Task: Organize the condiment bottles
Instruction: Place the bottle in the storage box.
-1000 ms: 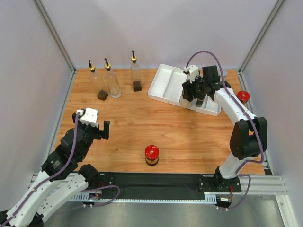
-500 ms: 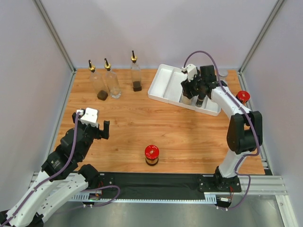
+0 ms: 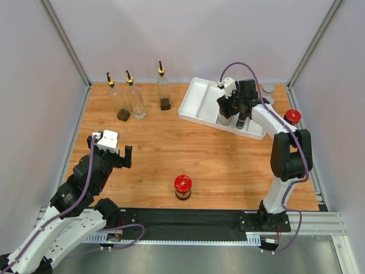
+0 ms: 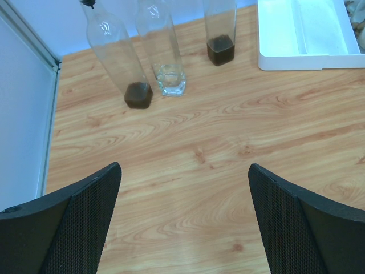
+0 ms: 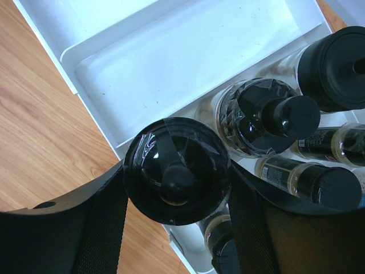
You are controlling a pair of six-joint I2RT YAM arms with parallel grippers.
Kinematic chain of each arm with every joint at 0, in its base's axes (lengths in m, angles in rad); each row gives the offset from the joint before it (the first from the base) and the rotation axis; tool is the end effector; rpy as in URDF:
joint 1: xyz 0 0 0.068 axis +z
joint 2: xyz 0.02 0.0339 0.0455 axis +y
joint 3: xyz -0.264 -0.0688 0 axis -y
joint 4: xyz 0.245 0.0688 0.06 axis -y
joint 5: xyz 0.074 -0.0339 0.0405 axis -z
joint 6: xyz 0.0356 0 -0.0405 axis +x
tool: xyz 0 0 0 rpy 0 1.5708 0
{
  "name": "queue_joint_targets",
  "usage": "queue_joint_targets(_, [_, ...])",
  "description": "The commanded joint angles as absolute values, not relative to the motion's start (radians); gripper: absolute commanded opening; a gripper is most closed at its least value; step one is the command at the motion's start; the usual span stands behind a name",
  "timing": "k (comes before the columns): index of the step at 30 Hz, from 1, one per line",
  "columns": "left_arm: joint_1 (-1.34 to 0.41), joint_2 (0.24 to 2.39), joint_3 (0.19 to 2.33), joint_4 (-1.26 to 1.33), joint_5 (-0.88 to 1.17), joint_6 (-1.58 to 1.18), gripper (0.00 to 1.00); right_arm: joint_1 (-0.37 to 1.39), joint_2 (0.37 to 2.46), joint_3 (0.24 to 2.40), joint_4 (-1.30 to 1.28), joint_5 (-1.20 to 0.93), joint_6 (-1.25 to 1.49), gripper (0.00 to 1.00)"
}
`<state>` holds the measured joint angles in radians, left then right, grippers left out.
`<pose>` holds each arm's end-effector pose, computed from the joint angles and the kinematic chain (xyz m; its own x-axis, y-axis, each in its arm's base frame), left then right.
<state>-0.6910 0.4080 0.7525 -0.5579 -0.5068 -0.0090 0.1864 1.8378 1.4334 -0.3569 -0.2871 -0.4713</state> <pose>0.0809 -0.0445 0.3352 -0.1649 0.1262 -0.9782 0.1902 0.9772 0.0940 0.4077 0.0871 0.2523 -0.4318 -0.5246 -0.7337 -0.6456 0.7478 -0.1546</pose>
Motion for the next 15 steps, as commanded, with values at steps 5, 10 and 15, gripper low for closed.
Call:
queue_joint_targets(5, [-0.687,0.417,0.752,-0.529,-0.506,0.005,1.0,0.183,1.839,1.43,-0.258,-0.261,-0.471,0.19])
queue_joint_targets(10, [-0.687,0.417,0.75,-0.531,-0.506,0.005,1.0,0.184,1.845,1.417,-0.273,-0.276,-0.465,0.51])
queue_joint_targets(15, [-0.689,0.417,0.75,-0.531,-0.508,0.005,1.0,0.184,1.833,1.402,-0.276,-0.272,-0.456,0.71])
